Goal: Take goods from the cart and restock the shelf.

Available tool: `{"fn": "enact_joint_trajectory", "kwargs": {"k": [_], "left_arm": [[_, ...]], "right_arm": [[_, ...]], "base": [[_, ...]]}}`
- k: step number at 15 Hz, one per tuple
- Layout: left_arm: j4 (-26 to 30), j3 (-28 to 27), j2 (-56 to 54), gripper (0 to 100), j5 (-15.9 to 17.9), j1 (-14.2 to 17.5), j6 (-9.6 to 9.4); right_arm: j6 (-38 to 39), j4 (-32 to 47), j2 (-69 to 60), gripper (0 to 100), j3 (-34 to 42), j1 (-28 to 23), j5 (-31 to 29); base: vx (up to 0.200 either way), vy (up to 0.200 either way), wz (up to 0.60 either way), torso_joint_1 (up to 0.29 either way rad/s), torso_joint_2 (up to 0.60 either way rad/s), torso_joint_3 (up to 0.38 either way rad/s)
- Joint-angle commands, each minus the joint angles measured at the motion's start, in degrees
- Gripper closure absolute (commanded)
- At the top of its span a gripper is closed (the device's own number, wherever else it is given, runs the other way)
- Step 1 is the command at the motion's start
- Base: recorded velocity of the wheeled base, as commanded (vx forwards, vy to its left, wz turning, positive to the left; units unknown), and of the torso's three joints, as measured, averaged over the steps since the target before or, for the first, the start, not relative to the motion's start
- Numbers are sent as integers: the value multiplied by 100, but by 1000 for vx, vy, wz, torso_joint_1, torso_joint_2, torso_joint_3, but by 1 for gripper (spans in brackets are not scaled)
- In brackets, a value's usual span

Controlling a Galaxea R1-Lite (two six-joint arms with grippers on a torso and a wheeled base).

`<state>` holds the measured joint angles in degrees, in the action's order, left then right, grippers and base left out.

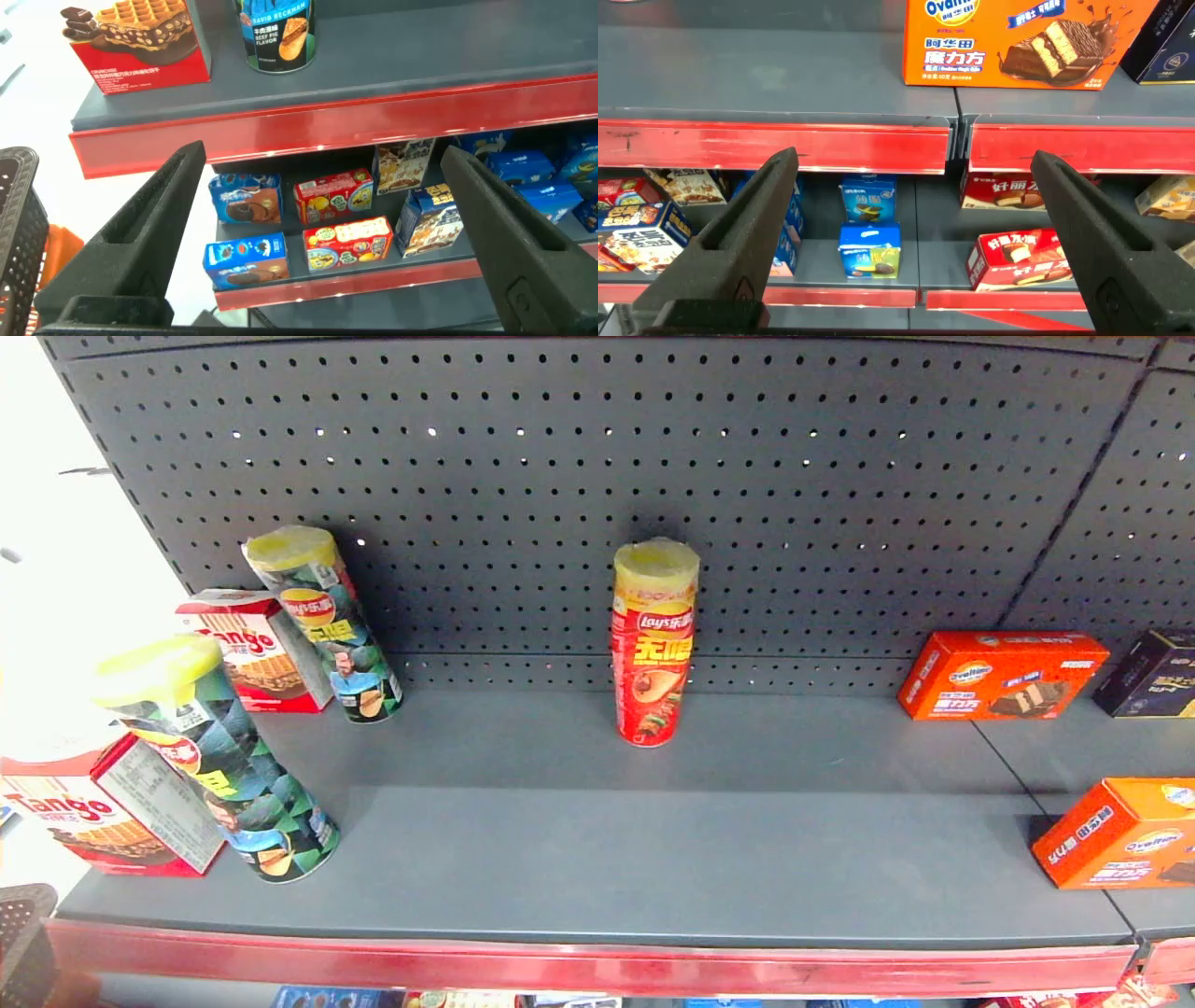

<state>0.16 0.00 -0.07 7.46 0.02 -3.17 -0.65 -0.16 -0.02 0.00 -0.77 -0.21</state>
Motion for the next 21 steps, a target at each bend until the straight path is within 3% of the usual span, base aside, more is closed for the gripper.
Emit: {"fn": "enact_joint_trajectory", "kwargs": {"k": [1,7,18,21], "left_arm": [[2,0,7,0,1,6,1],[2,0,7,0,1,6,1],[2,0,7,0,1,6,1],[2,0,7,0,10,6,-8]], "right_arm": [[-6,-2,2,0,0,-2,-6],[3,-2,2,0,0,-2,3],[12,-2,2,0,0,-2,-6],[12,-2,2,0,0,-2,-6]], "base": [[0,0,0,0,0,0],[0,0,0,0,0,0],[0,0,600,4,2,0],[0,0,0,0,0,0]]}}
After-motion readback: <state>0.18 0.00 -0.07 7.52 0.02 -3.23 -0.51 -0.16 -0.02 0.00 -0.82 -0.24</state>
